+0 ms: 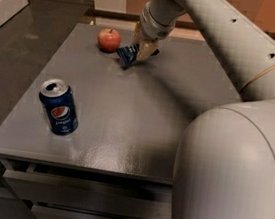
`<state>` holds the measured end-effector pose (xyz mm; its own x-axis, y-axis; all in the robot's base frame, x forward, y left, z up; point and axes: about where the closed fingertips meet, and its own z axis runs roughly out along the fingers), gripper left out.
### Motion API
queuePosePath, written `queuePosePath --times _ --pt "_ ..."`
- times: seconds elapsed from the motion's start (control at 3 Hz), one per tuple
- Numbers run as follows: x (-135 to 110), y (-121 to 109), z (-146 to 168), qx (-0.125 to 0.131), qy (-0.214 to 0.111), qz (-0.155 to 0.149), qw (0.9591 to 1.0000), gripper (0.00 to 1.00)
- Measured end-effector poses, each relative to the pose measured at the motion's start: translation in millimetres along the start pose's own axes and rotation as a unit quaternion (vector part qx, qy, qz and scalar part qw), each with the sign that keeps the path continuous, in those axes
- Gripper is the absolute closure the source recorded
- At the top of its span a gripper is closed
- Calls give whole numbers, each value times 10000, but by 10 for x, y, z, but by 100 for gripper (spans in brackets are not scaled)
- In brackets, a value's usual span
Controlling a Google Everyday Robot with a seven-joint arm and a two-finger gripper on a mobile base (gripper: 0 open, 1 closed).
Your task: Move rxbar blueberry near apple
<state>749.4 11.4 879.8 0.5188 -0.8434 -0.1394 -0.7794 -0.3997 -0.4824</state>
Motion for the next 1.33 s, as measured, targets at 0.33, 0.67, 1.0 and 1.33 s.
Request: queuePosePath --times 0.33,0.67,1.0,1.33 --pt "52 -68 44 50 10 24 10000 84" --pt "48 -163 83 127 -63 31 9999 60" --pt "16 -221 134 198 -181 -1 9996 38" --pt "7 -213 169 171 -189 -4 9997 13"
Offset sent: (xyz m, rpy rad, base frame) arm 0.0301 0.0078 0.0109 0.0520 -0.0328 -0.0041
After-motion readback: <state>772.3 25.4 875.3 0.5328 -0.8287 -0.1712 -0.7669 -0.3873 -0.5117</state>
